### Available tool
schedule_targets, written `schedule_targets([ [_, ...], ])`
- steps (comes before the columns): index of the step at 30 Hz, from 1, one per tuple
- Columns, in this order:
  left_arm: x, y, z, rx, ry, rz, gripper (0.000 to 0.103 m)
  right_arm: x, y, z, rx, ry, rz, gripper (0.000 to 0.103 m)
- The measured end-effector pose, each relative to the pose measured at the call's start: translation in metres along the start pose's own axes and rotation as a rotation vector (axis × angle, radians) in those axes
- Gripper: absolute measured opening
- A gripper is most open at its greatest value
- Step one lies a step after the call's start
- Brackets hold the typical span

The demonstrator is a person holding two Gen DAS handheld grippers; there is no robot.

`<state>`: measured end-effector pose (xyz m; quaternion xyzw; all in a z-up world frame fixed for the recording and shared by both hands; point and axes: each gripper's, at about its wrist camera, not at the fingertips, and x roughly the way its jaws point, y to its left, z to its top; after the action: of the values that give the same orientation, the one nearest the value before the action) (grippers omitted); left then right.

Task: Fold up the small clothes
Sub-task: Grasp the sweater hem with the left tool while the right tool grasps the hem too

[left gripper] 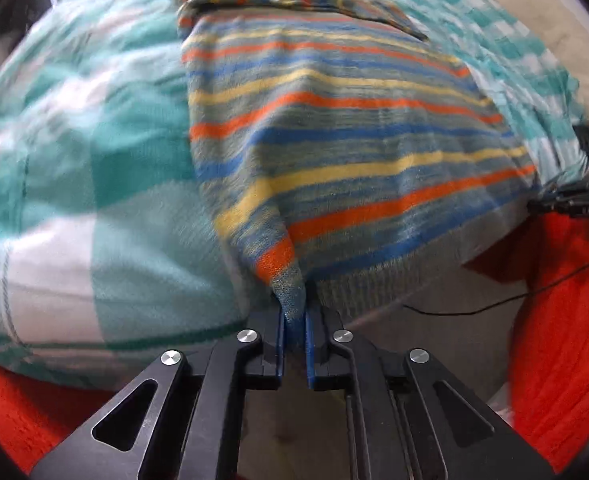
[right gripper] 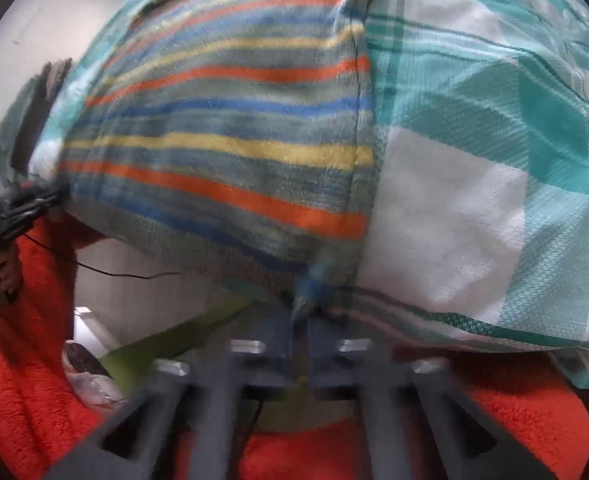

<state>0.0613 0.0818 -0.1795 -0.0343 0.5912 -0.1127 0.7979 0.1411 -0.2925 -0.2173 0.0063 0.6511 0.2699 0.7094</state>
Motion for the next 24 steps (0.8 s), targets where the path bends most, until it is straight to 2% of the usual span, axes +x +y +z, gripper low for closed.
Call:
schedule_targets([
  [5,-0.025,0.016,0.006,-0.094,-0.041,-0.100,0.004,-0.047,0.003,0.010,0.027,-0.179,0.088,0.005],
  [8,-0.043,0.032,0.032,-0.176,-0.126,-0.189,0.004,-0.065,0.005,0.030,0.027,-0.291,0.100,0.005],
  [11,-0.049,0.049,0.068,-0.239,-0.204,-0.248,0.004,-0.077,0.003,0.072,0.044,-0.414,0.113,0.005],
  [12,-0.046,0.054,0.092,-0.263,-0.234,-0.257,0.004,-0.077,0.007,0.087,0.050,-0.448,0.113,0.005],
  [15,-0.038,0.073,0.146,-0.301,-0.301,-0.244,0.004,-0.077,0.000,0.140,0.086,-0.527,0.127,0.005],
  [18,-0.016,0.096,0.206,-0.367,-0.317,-0.245,0.004,-0.075,-0.015,0.195,0.121,-0.575,0.132,0.005],
  [20,0.003,0.110,0.241,-0.406,-0.310,-0.228,0.004,-0.068,-0.030,0.234,0.155,-0.583,0.135,0.005],
  [24,0.035,0.133,0.291,-0.453,-0.287,-0.180,0.004,-0.044,-0.068,0.299,0.231,-0.560,0.130,0.005],
])
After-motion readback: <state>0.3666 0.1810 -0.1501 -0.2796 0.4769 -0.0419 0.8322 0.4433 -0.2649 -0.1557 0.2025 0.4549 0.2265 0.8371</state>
